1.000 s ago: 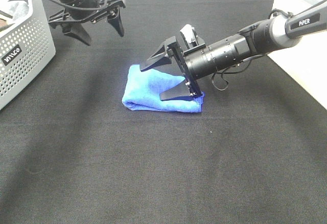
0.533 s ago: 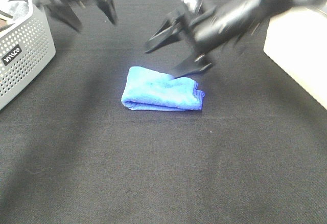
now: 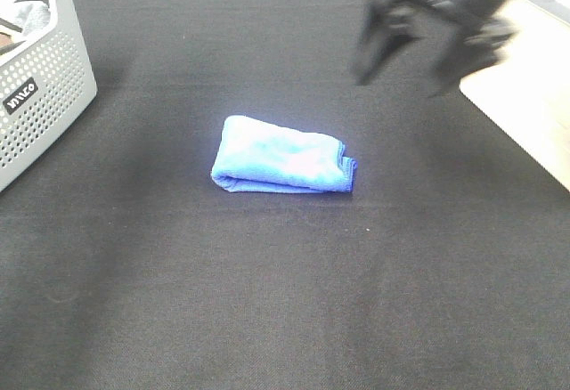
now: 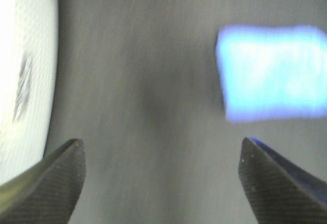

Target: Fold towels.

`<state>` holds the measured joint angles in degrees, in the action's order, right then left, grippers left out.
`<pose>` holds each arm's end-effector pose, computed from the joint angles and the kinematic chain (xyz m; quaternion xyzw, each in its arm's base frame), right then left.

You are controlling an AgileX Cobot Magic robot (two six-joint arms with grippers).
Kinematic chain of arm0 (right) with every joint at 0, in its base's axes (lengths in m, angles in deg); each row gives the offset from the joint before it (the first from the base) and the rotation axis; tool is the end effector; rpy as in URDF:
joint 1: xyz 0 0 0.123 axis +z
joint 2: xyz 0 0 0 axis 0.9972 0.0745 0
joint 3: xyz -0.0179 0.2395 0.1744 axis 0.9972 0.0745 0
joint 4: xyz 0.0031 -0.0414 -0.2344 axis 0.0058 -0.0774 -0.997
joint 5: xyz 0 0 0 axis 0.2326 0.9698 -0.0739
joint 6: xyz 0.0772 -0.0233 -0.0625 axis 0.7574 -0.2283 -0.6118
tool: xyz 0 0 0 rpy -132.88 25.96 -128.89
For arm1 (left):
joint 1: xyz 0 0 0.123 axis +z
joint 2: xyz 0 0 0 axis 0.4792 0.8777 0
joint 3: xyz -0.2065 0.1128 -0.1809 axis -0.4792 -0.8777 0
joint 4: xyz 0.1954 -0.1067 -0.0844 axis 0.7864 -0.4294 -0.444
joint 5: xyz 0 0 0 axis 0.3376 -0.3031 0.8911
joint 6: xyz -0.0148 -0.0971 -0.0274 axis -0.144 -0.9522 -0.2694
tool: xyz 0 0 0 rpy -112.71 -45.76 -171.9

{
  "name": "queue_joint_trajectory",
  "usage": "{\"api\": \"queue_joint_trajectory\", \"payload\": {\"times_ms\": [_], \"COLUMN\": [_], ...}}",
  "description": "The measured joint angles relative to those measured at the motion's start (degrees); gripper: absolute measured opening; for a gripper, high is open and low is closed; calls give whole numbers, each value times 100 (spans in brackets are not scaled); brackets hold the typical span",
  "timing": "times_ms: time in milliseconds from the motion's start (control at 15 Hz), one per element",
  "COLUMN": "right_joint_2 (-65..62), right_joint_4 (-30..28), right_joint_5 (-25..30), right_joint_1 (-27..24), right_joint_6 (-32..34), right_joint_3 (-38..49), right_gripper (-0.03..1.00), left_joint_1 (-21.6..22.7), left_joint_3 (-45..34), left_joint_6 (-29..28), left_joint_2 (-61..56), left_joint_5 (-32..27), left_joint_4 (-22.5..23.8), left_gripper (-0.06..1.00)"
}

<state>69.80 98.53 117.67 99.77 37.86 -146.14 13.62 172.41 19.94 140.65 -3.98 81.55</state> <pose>0.3240 0.1238 0.3041 -0.1661 0.9544 0.2189 0.1164 0.3326 -0.0934 0.3658 0.0750 0.9713 -0.0617 0.2170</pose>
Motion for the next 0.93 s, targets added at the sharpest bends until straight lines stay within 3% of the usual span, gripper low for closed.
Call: {"api": "queue_joint_trajectory", "payload": {"times_ms": [400, 467, 800, 933], "right_joint_2": [-2670, -3312, -5850, -6898], "right_joint_4": [-229, -327, -1089, -1501], "right_joint_5": [-521, -613, -733, -768], "right_joint_1": [0, 0, 0, 0], "right_joint_6": [23, 52, 487, 602], "right_joint_3": [2166, 2802, 4675, 5111], "right_gripper": [96, 96, 96, 96], "left_joint_1": [0, 0, 0, 0], "left_joint_3": [-3386, -4022, -5604, -6005], "left_joint_6": [23, 52, 286, 327], "left_joint_2": [-3902, -5082, -8652, -9494], "left_joint_5": [-23, -23, -46, -92], "left_joint_4": [109, 109, 109, 109], "left_gripper": [78, 78, 78, 78]}}
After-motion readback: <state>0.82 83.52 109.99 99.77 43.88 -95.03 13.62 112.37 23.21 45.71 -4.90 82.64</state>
